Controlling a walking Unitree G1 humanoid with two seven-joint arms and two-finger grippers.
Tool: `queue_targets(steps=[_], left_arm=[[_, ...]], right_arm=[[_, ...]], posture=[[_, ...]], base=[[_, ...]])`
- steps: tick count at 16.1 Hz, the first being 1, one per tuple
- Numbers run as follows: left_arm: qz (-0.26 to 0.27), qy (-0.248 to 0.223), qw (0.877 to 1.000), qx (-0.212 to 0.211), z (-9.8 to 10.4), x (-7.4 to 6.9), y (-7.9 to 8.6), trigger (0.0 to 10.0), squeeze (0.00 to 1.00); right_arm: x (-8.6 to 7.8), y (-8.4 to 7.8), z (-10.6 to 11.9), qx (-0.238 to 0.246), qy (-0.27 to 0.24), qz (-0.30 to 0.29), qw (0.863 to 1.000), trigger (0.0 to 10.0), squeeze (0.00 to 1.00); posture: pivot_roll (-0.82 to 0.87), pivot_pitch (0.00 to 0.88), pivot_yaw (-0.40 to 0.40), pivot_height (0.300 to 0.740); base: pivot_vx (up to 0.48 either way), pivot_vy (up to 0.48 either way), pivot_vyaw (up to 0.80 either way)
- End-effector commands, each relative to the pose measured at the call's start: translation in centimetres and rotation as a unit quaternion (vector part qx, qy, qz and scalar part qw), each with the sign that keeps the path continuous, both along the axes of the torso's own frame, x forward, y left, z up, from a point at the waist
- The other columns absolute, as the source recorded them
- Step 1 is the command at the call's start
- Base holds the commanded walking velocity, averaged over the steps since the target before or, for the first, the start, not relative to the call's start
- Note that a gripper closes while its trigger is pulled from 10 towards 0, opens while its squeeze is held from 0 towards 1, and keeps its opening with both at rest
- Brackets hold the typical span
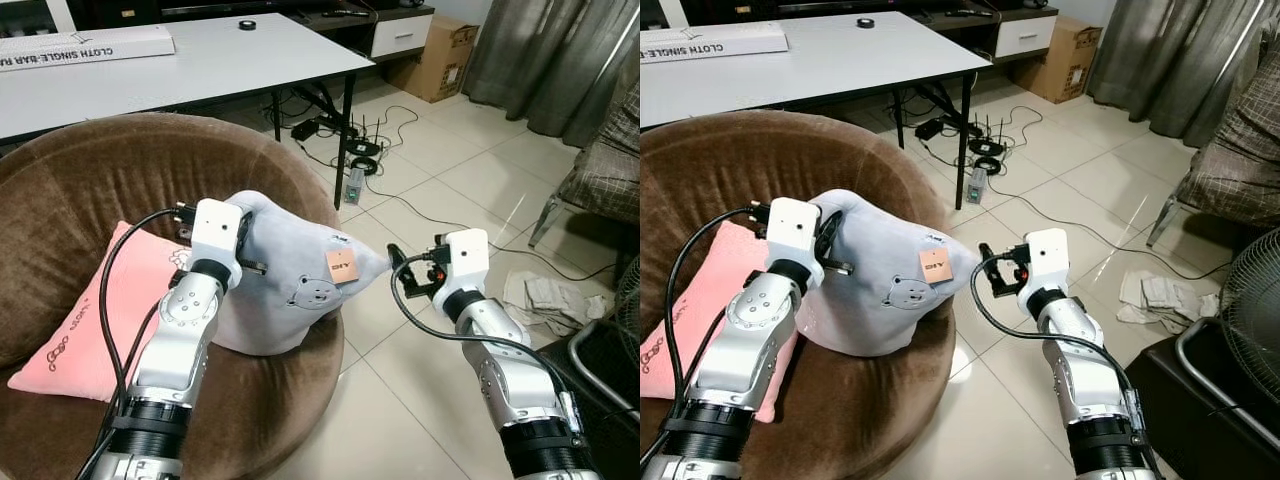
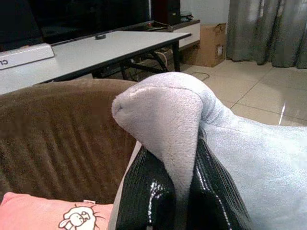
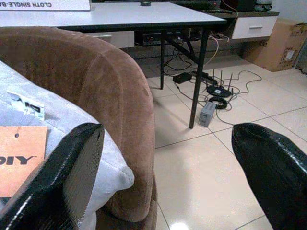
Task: Move the pillow to the sofa from floor
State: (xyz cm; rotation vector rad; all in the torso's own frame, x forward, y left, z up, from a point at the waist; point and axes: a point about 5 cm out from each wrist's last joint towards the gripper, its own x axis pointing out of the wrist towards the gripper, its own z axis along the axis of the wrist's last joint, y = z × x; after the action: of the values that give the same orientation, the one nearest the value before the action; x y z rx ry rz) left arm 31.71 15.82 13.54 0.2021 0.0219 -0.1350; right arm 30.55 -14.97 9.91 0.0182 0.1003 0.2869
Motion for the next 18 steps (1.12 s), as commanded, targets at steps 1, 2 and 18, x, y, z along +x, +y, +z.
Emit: queue_targets(steps=[1,2,18], left_arm=[[0.004,-0.027,1.0,-0.001,1.4,0.5,0.0,10.0,0.0],[-0.001,-0.018,1.0,-0.005,1.4,0.8,0.0,10.0,0.0],[-0.08,0.111,0.99,-0.027,5.5,1.1,-0.3,10.0,0.0]], right_arm=[[-0.1,-0.4,0.3,0.003,-0.002,-0.005,1.0,10.0,0.0],[0.0,-0.3,0.4,0.004,-0.002,-0.003,1.0,10.0,0.0],[-1.2,-0.8,0.8,-0.007,0.003,0.019,1.0,10.0,0.0]], posture=[[0.11,0.0,-0.04,0.74],[0.11,0.0,-0.045,0.74],[0.08,0.0,-0.045,0.74]], base=[[0.0,0.0,0.0],[0.0,0.0,0.0],[0.0,0.0,0.0]])
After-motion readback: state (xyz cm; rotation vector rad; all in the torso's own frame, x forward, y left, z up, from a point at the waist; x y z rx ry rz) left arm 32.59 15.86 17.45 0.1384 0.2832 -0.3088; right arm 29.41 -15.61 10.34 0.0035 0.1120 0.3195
